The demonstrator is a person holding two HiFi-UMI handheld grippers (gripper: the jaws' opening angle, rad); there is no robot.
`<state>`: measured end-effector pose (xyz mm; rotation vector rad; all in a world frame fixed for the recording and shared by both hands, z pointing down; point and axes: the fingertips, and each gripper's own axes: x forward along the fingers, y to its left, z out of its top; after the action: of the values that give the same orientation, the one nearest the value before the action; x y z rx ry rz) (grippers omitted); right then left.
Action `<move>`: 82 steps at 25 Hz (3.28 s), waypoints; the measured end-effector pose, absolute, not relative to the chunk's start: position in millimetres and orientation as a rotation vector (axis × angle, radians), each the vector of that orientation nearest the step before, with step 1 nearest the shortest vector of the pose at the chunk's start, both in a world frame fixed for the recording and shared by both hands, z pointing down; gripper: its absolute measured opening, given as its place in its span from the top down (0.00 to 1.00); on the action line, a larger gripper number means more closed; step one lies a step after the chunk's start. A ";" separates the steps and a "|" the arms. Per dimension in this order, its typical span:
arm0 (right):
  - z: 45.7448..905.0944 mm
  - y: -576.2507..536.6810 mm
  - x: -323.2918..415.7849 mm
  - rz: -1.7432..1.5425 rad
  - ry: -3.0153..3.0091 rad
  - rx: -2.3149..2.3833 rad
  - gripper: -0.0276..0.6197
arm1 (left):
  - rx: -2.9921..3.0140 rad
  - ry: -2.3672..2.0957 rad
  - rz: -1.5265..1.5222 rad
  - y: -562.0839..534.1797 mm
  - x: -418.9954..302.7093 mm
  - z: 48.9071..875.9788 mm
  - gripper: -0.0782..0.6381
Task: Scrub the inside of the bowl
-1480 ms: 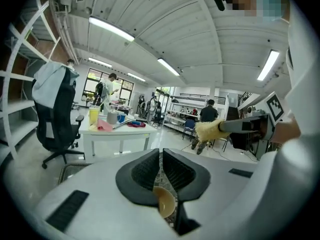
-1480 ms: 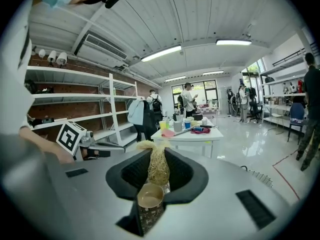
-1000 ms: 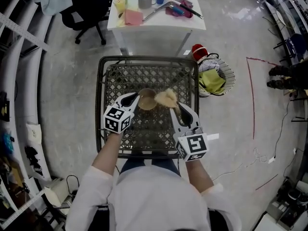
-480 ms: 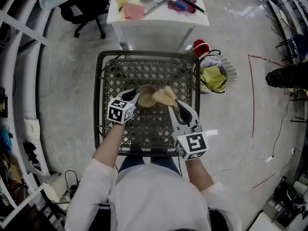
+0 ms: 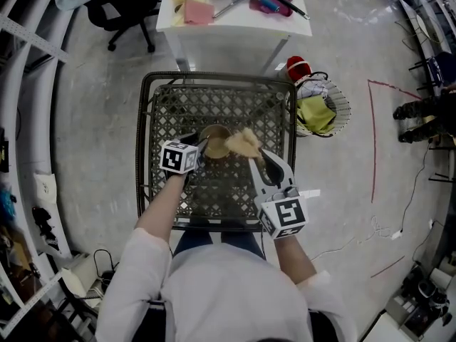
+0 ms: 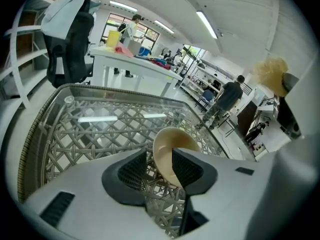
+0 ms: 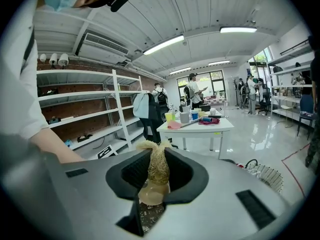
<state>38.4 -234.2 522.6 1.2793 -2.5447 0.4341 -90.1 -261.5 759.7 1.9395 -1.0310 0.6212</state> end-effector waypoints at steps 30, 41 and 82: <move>523.9 -233.6 47.2 0.433 -2.547 1.308 0.82 | 1.838 -1.145 0.532 -273.2 -89.9 758.1 0.84; 487.8 -227.2 38.4 0.314 -2.595 1.329 0.82 | 2.050 -1.254 0.453 -292.7 -89.2 662.0 0.84; 435.5 -194.6 -3.3 -0.159 -2.383 1.260 0.82 | 2.629 -1.537 0.449 -257.1 -68.0 437.8 0.84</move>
<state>-3.3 -194.6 435.5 1.2603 -2.3830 -0.1594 -68.0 -257.1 437.8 2.6285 -1.5374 0.4495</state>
